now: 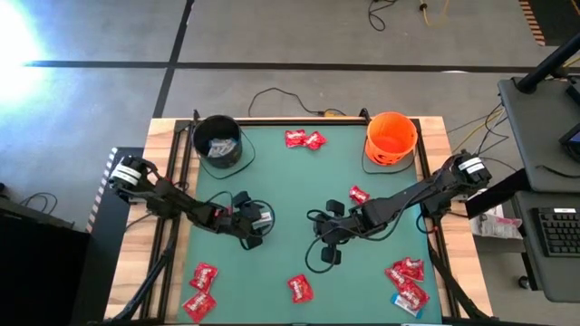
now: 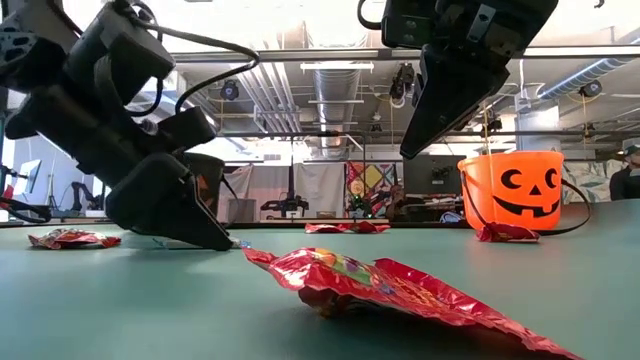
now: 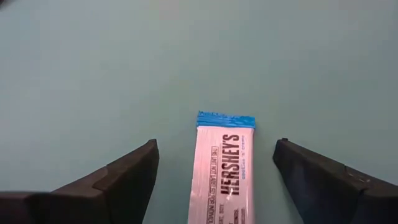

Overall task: Sort candy by brand, put in halloween buckets
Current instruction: Put the white chocolate into the black bucket

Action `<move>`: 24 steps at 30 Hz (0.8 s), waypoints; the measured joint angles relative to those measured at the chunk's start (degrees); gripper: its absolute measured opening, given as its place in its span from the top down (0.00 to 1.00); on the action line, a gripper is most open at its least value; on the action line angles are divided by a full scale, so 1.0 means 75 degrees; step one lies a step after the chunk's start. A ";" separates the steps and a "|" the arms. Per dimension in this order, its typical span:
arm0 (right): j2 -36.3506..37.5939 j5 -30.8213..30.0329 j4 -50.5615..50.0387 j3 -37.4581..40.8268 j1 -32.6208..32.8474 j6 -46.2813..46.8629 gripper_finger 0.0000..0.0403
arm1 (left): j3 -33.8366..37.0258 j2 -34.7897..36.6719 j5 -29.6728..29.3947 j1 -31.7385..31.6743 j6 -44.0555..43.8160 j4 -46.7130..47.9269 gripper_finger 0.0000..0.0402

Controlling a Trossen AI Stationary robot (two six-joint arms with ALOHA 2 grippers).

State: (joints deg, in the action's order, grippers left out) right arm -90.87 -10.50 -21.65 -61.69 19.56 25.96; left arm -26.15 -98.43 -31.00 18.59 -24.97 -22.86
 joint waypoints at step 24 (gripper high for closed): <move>0.0245 0.0617 -0.2109 -0.0343 0.0010 0.0590 0.97 | 0.0919 0.2369 0.1000 -0.0616 0.0049 0.0341 0.78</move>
State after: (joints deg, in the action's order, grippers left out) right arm -89.03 -5.88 -37.47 -64.27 19.64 30.38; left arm -19.25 -80.66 -23.50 13.97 -24.61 -20.30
